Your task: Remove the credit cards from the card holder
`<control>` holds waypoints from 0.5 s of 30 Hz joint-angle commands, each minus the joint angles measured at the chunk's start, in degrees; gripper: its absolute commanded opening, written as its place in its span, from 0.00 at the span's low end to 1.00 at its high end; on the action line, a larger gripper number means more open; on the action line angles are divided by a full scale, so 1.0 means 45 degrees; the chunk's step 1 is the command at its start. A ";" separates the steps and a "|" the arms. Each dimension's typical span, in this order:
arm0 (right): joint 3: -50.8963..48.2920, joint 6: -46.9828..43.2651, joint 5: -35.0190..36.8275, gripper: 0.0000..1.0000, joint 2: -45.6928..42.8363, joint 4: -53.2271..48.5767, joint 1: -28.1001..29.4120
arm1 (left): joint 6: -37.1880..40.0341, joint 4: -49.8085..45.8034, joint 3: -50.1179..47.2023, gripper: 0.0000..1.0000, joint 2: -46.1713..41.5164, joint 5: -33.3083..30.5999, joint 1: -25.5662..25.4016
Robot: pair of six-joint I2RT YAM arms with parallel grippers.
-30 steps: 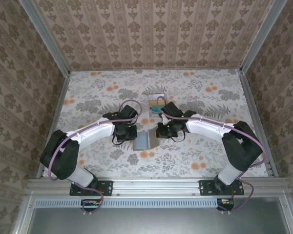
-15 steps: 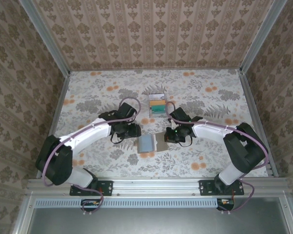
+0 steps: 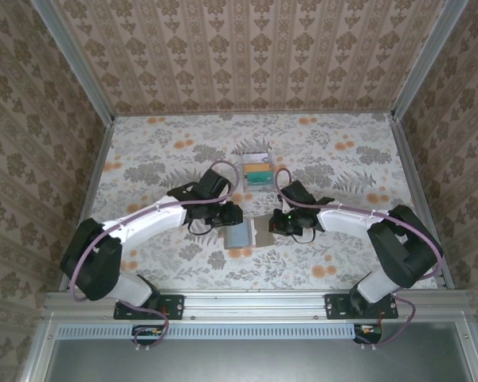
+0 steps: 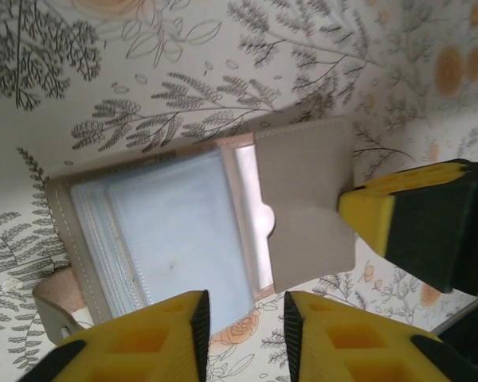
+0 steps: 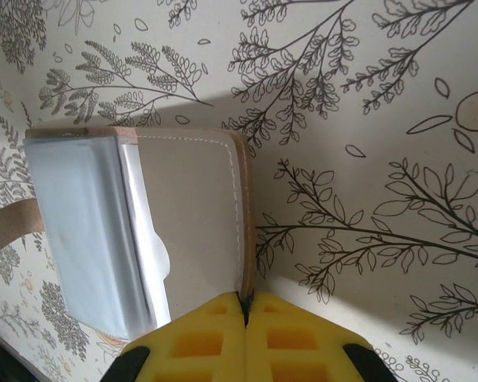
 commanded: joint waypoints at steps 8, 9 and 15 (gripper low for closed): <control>-0.0196 0.0439 0.0176 0.00 -0.0196 0.0796 0.0202 | -0.0617 -0.0529 -0.0440 0.27 0.0744 -0.0490 -0.0239; -0.0211 0.0443 0.0185 0.00 -0.0196 0.0807 0.0202 | -0.0646 -0.0590 -0.0458 0.27 0.0809 -0.0621 -0.0263; -0.0209 0.0423 0.0123 0.00 -0.0147 0.0781 0.0222 | -0.0695 -0.0677 -0.0497 0.29 0.1222 -0.1040 -0.0302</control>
